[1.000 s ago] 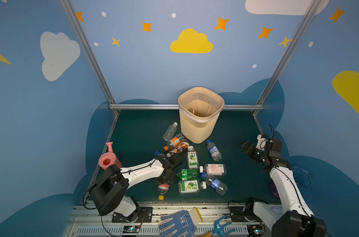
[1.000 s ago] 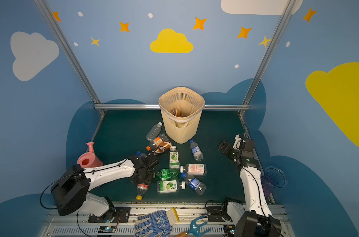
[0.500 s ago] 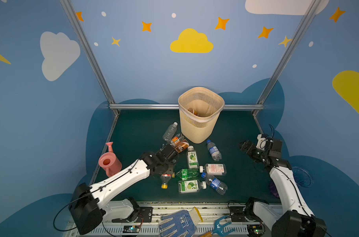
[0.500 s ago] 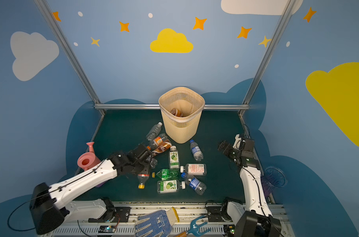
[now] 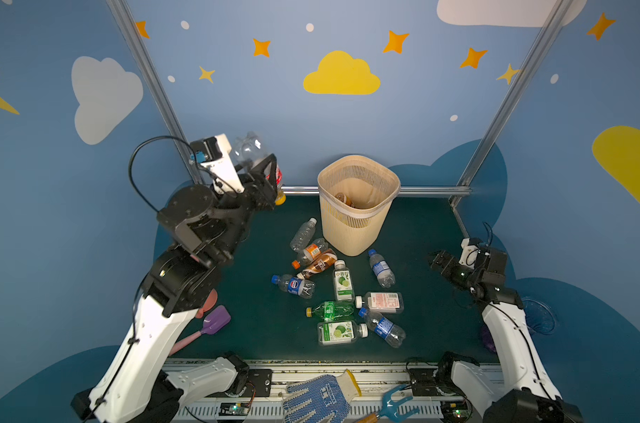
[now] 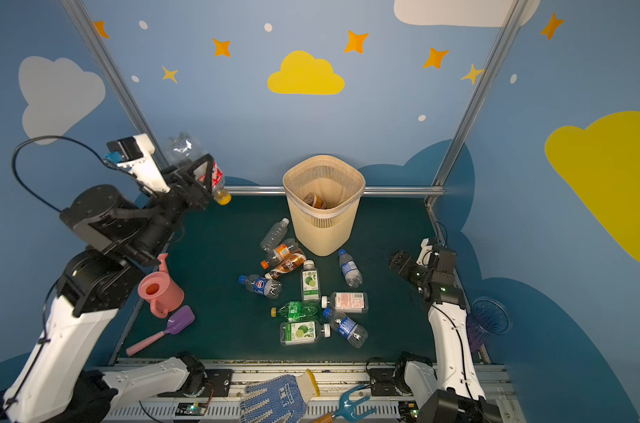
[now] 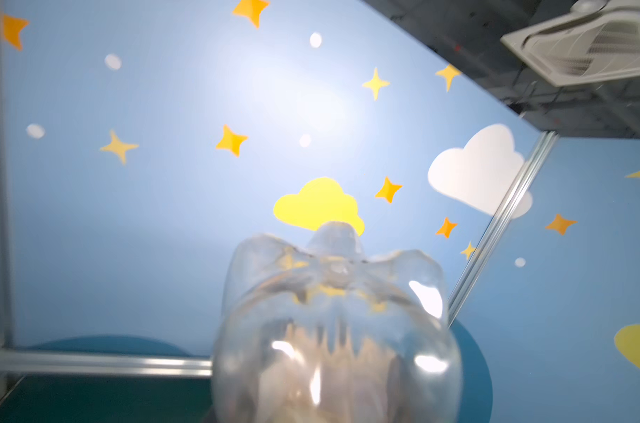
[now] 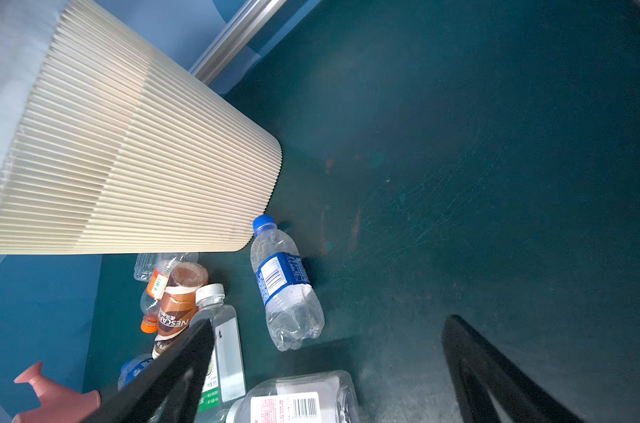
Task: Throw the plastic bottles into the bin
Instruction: 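Lift the clear bottle with the left gripper over the bin and release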
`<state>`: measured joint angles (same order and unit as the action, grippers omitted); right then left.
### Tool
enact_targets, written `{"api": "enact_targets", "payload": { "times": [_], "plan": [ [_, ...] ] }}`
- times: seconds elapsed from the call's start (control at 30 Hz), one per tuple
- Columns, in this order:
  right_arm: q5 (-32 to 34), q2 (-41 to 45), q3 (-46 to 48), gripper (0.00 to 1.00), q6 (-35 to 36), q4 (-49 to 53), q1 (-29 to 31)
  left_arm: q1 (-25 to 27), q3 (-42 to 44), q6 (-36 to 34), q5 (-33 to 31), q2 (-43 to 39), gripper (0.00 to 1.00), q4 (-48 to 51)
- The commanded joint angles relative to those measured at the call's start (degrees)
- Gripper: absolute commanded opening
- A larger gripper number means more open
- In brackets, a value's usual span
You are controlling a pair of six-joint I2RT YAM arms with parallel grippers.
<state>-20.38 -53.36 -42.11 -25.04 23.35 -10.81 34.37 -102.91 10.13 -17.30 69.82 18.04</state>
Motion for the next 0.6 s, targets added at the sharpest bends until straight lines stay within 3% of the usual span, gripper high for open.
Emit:
{"api": "enact_targets", "payload": {
  "times": [0.0, 0.07, 0.1, 0.17, 0.2, 0.23, 0.3, 0.4, 0.47, 0.57],
  "plan": [
    [0.4, 1.9, -1.4, 0.97, 0.6, 1.8, -0.4, -0.8, -3.9, 2.6, 8.7, 14.8, 0.48, -3.5],
    [-0.2, 2.2, -1.5, 0.97, 0.3, 1.8, -0.4, -1.6, -14.7, 5.7, 14.1, 26.8, 0.50, 3.6],
    [-0.6, 2.2, -1.7, 0.97, 0.3, 1.9, -0.4, -2.0, -26.6, 6.8, 16.2, 36.0, 0.51, 11.8],
    [-1.2, 2.3, -2.6, 0.97, 0.7, 3.3, -0.4, -2.5, -58.4, 8.5, 18.5, 53.6, 0.53, 29.0],
    [-1.4, 2.5, -3.2, 0.97, 1.3, 4.2, -0.4, -2.6, -75.5, 9.3, 18.9, 62.3, 0.59, 34.5],
    [-1.1, 2.9, -3.5, 0.97, 1.4, 4.9, -0.4, -3.0, -73.1, 10.9, 20.6, 62.8, 0.70, 33.4],
    [-0.2, 4.4, -3.6, 0.97, 1.8, 5.7, -0.7, -3.7, -54.4, 12.7, 23.9, 53.4, 0.79, 20.8],
    [0.1, 5.6, -3.2, 0.98, 1.4, 5.7, -0.8, -2.4, -37.9, 10.7, 19.4, 42.1, 0.99, 5.5],
    [-0.6, 5.7, -2.8, 0.97, 1.0, 5.6, -0.8, -1.3, -38.1, 6.8, 17.4, 39.7, 1.00, 3.8],
    [-1.4, 5.6, -1.8, 0.97, 0.7, 5.2, -0.8, 0.4, -45.9, 2.8, 16.4, 40.8, 1.00, 9.7]
  ]
}}
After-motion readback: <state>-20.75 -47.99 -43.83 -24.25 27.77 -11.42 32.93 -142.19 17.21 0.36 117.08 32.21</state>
